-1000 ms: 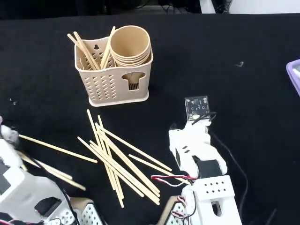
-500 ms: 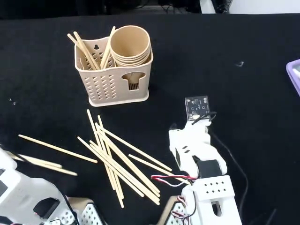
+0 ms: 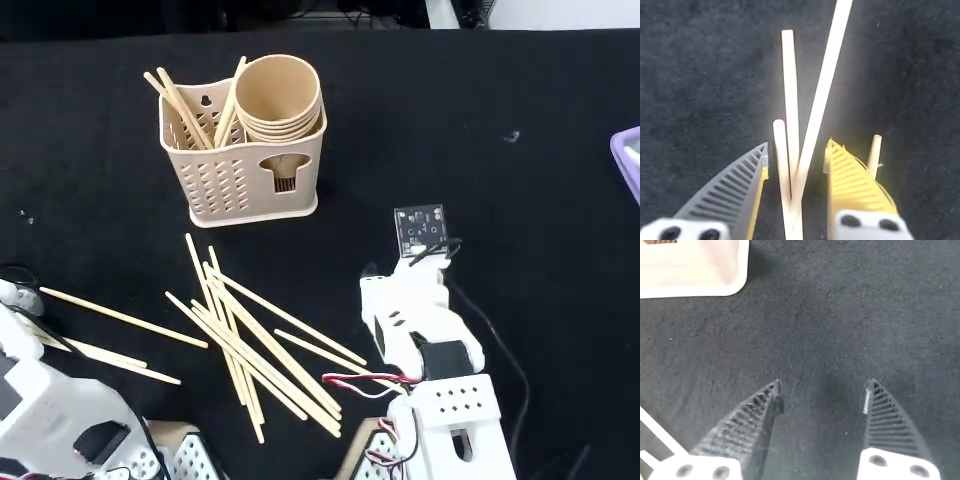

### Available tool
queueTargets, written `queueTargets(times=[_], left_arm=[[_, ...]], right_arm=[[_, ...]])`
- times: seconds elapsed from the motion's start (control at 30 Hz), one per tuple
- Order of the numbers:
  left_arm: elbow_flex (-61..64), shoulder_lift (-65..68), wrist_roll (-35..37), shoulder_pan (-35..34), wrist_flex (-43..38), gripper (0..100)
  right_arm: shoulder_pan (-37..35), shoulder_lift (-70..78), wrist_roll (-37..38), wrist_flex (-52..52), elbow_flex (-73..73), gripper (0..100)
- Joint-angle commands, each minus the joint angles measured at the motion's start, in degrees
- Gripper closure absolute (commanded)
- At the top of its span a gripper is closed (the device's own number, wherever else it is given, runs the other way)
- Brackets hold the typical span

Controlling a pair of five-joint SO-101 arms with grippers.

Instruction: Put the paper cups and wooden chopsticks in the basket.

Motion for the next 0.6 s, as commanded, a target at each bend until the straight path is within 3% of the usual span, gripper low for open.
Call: queueTargets(times=[0.0, 0.1, 0.2, 0.4, 0.57], left_arm=[[3.4, -0.1, -0.7, 2.2, 0.5, 81], [5.7, -0.1, -0.5, 4.6, 0.3, 83], [6.0, -0.2, 0.4, 5.1, -0.1, 97], [5.1, -0.9, 4.7, 4.0, -3.5, 97], [-4.4, -0.9, 7.3, 2.4, 1.9, 97]], right_arm=[[-1.0, -1.5, 0.1, -1.0, -0.3, 73.7], [-1.0, -1.5, 0.1, -1.0, -0.3, 73.7], [-1.0, -1.5, 0.1, -1.0, -0.3, 73.7], [-1.0, -1.5, 0.1, -1.0, -0.2, 73.7], [-1.0, -1.5, 0.1, -1.0, -0.2, 73.7]])
